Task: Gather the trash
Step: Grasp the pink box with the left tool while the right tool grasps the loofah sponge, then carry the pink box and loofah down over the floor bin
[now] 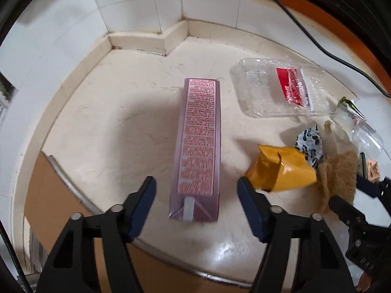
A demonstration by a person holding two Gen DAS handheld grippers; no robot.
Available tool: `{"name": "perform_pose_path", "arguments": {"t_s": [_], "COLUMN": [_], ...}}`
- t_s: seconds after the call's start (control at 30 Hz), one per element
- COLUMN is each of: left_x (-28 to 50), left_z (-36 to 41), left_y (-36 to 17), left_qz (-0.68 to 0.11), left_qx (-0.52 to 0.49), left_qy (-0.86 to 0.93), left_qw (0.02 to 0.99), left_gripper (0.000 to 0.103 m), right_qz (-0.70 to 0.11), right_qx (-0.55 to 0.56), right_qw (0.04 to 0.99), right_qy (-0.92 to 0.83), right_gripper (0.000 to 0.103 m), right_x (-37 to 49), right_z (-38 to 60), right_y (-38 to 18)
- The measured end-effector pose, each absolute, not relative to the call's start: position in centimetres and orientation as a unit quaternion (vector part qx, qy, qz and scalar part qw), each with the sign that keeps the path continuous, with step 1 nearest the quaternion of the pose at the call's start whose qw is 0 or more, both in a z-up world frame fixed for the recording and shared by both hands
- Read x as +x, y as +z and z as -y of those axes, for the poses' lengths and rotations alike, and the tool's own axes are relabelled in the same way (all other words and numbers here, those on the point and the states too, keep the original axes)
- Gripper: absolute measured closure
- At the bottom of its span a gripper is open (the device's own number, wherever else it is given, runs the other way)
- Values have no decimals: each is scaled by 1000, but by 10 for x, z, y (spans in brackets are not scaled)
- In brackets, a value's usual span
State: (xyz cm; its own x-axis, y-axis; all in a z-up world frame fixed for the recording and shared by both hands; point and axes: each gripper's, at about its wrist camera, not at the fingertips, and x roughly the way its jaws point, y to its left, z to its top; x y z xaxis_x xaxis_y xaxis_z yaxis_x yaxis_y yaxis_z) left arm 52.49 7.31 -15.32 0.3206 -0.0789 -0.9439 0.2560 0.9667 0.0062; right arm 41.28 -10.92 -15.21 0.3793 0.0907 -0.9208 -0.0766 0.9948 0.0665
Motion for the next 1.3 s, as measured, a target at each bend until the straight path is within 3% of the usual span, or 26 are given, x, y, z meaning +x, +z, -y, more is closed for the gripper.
{"name": "perform_pose_path", "arguments": {"t_s": [0.03, 0.1, 0.13, 0.27, 0.7, 1.3], "left_x": [527, 529, 529, 524, 462, 278], "left_z": [-72, -71, -70, -70, -92, -74], "left_y": [-156, -162, -165, -163, -94, 29], "left_qz": [-576, -582, -582, -574, -532, -462], "left_qx": [75, 74, 78, 86, 67, -4], "left_qy": [-106, -109, -105, -95, -55, -65], "left_qw": [807, 803, 803, 809, 842, 884], "left_gripper": [49, 66, 67, 67, 68, 68], "right_qz": [-558, -558, -555, -551, -510, -430], "right_qx": [7, 8, 7, 14, 47, 37], "right_qw": [829, 828, 830, 833, 857, 888], "right_qy": [49, 48, 46, 46, 63, 161], "right_gripper": [57, 60, 62, 69, 71, 71], "right_x": [414, 413, 412, 403, 357, 242], "right_z": [109, 108, 107, 110, 121, 140], "right_y": [-154, -156, -156, -152, -103, -7]}}
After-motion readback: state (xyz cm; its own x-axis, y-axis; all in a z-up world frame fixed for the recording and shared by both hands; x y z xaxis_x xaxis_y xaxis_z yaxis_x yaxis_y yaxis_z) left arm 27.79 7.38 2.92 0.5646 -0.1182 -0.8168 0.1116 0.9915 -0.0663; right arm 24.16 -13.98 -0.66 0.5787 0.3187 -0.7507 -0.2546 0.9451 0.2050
